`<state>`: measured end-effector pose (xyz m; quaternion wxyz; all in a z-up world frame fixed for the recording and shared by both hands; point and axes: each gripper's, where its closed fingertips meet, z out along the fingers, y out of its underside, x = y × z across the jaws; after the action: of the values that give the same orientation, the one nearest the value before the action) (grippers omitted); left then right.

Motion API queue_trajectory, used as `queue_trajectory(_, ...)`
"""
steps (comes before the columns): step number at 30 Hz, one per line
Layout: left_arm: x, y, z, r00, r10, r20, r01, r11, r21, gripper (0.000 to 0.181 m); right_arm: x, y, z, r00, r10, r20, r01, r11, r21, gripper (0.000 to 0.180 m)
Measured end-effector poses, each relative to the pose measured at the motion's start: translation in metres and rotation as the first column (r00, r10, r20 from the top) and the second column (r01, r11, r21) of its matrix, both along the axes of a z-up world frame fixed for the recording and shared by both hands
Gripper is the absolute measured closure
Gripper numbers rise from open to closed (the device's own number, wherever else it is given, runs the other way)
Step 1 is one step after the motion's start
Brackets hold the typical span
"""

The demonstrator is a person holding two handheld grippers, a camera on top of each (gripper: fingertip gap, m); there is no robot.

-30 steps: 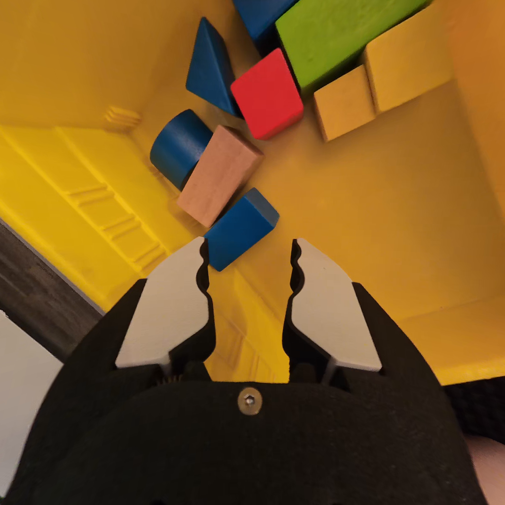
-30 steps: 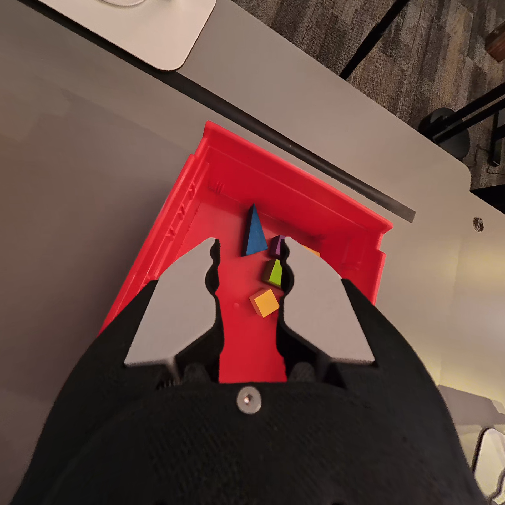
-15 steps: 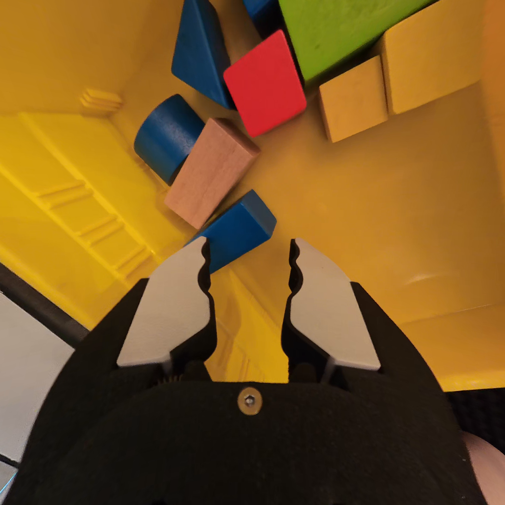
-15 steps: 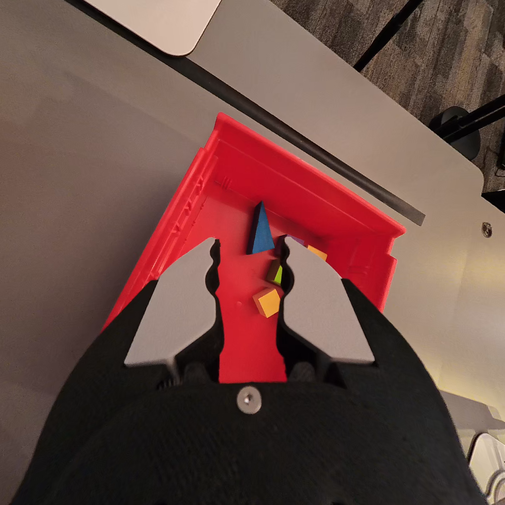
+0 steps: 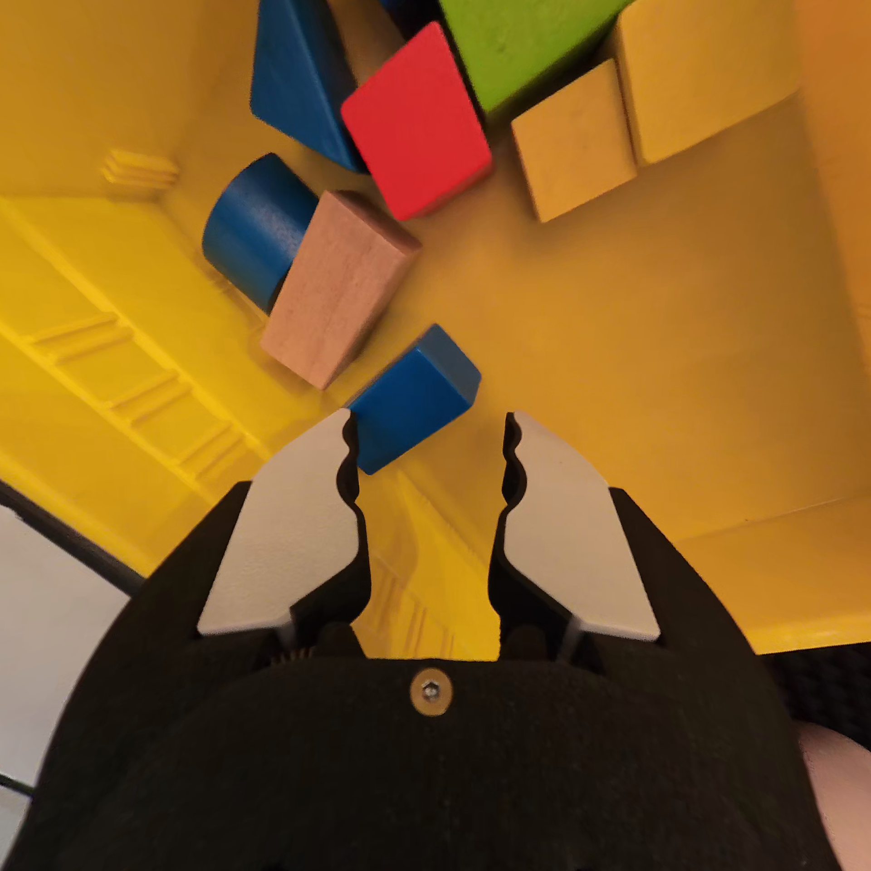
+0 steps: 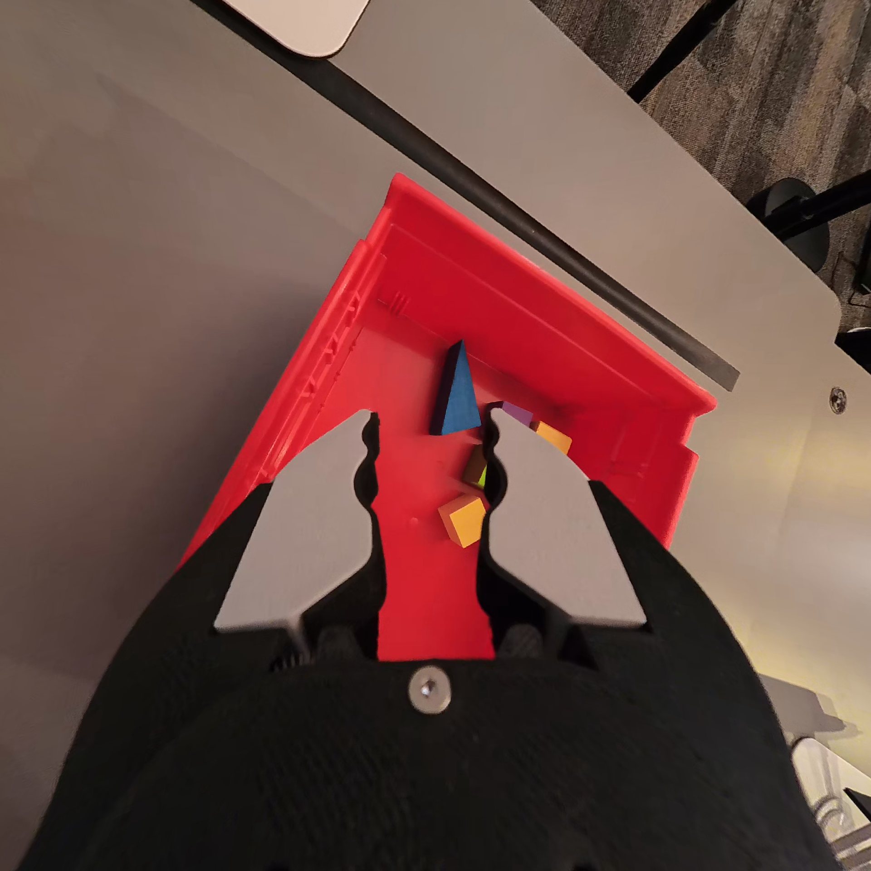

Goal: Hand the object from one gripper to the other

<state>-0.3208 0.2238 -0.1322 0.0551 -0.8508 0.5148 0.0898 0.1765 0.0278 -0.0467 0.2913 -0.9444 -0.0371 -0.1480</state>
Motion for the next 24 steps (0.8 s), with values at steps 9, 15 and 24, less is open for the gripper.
queue_trajectory(9,0.0,0.004,0.001,0.994,-0.083,0.066,0.082,0.996,0.022,0.124,-0.002,0.001,-0.003,1.0,0.017,0.01,-0.017,1.0,-0.018,0.136)
queue_trajectory(15,-0.005,-0.005,0.001,0.998,-0.054,0.042,0.055,0.998,-0.018,0.121,-0.003,-0.001,-0.004,0.999,0.026,0.025,-0.025,0.999,-0.035,0.136)
queue_trajectory(24,-0.004,-0.016,0.006,0.997,-0.061,0.051,0.064,0.997,-0.05,0.127,-0.006,0.0,-0.007,0.998,0.047,0.041,-0.045,0.997,-0.056,0.136)
